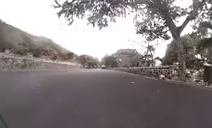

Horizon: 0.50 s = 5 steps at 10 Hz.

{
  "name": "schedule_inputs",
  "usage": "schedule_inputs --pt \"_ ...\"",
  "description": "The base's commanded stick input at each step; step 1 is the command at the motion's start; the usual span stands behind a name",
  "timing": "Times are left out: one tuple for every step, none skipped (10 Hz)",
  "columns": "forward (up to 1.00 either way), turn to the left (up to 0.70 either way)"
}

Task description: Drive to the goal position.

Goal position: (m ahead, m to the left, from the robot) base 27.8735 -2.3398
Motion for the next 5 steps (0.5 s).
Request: schedule_inputs --pt "0.7 0.0" --pt "0.7 0.0" --pt "0.7 0.0" --pt "0.7 0.0" --pt "0.7 0.0"
